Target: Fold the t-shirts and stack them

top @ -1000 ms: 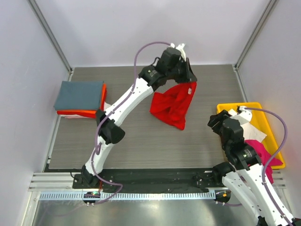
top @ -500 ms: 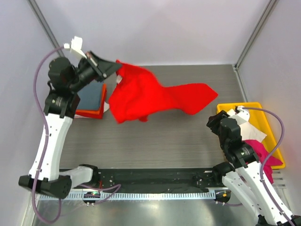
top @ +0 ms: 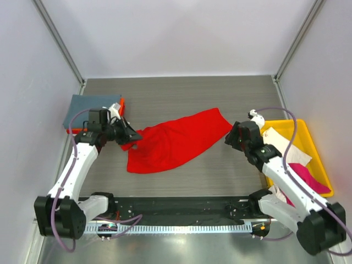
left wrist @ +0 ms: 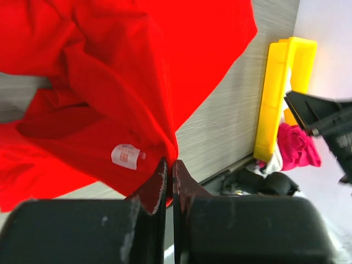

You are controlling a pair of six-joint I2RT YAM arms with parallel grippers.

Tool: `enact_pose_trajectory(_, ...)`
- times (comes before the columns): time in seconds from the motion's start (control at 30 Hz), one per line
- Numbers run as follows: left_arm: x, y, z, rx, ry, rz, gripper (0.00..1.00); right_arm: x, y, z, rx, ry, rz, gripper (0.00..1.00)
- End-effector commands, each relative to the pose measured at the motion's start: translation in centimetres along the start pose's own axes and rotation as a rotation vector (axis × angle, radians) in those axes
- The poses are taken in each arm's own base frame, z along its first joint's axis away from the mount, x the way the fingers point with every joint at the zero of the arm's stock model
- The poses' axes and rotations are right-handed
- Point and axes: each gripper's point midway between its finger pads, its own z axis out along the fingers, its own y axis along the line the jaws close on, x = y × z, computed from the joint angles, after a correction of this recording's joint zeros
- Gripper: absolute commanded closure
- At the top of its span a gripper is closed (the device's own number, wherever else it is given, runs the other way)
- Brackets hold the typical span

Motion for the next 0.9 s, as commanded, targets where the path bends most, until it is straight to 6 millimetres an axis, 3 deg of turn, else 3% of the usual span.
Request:
enact_pose_trajectory(0.0,-1.1,-1.1,-2.4,-0.003,-0.082,0.141,1.00,-3.3,2.2,1.1,-0.019,-0.057,-0.028,0.41)
enact_pose_trajectory(0.17,-1.6,-0.6,-3.0,-0.043,-0.107,0.155,1.00,-3.6,0.5,5.4,0.178,-0.027,-0.029,0.46)
enact_pose_trajectory(0.53,-2.8,1.5,-4.4,-0.164,-0.174,0.141,1.00,-3.7,-2.4,13.1,0.247,-0.010,0.080,0.55)
enact_pose_trajectory(0.73,-3.5,1.8,-5.2,-0.199,-0.203,0.136,1.00,-3.1,-3.5,16.0,0.255,0.021,0.129,0.57)
enact_pose_trajectory(0.87,-3.7,1.7,-5.4,-0.205,-0.205,0.136,1.00,-3.2,-3.4,16.9,0.242,0.022,0.141,0.58)
